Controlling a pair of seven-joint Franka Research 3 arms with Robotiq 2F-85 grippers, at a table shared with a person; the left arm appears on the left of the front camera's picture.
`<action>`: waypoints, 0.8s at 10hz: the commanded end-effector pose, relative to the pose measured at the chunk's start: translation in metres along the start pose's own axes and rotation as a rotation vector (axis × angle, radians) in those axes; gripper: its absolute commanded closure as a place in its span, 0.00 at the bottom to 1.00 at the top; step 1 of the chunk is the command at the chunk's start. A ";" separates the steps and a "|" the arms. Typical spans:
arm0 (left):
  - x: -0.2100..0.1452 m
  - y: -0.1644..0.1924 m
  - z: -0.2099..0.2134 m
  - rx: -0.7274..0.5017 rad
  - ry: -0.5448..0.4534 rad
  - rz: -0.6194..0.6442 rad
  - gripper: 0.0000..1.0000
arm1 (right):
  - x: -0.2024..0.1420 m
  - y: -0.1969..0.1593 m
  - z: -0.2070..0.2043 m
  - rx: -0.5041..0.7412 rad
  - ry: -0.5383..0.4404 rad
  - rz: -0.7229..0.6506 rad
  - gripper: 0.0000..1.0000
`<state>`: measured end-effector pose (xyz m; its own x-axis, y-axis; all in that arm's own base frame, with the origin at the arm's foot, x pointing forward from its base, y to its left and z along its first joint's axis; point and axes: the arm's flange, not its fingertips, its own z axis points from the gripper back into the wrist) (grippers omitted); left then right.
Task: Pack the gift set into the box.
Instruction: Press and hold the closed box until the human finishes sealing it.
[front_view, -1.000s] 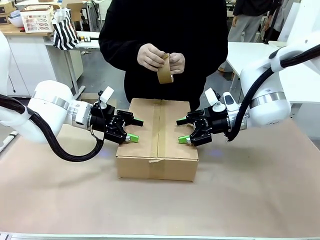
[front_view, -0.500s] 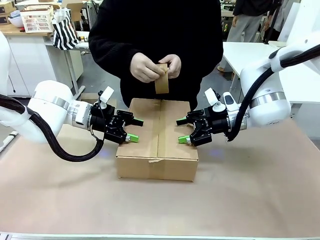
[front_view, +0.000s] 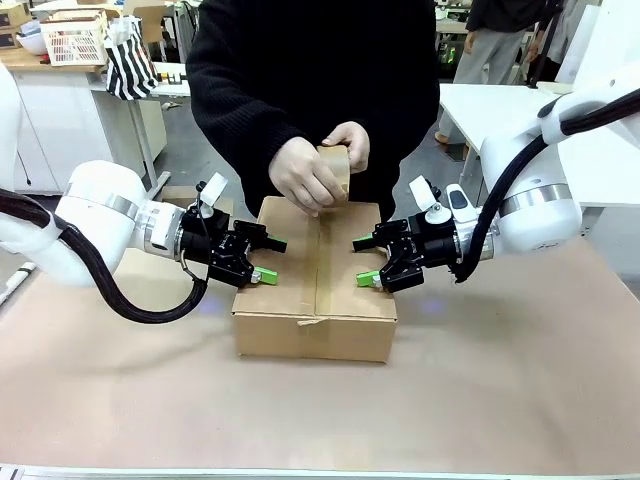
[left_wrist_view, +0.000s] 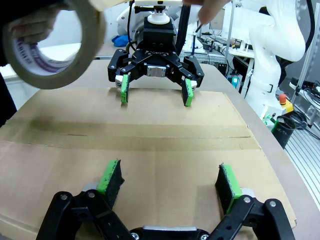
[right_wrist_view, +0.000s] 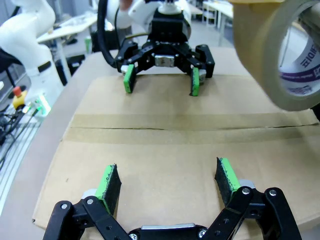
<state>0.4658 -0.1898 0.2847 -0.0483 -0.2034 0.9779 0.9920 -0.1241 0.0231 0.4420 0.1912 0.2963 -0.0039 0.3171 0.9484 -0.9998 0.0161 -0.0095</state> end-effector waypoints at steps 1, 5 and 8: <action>-0.002 -0.002 0.000 0.003 0.008 -0.017 0.00 | -0.001 0.001 0.000 0.001 0.005 0.000 0.00; -0.002 -0.002 0.000 0.003 0.008 -0.017 0.00 | -0.001 0.001 0.000 0.001 0.005 0.000 0.00; -0.002 -0.002 0.000 0.003 0.008 -0.017 0.00 | -0.001 0.001 0.000 0.001 0.005 0.000 0.00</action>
<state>0.4658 -0.1898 0.2847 -0.0484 -0.2034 0.9779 0.9920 -0.1242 0.0232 0.4419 0.1913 0.2963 -0.0039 0.3168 0.9485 -0.9998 0.0157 -0.0094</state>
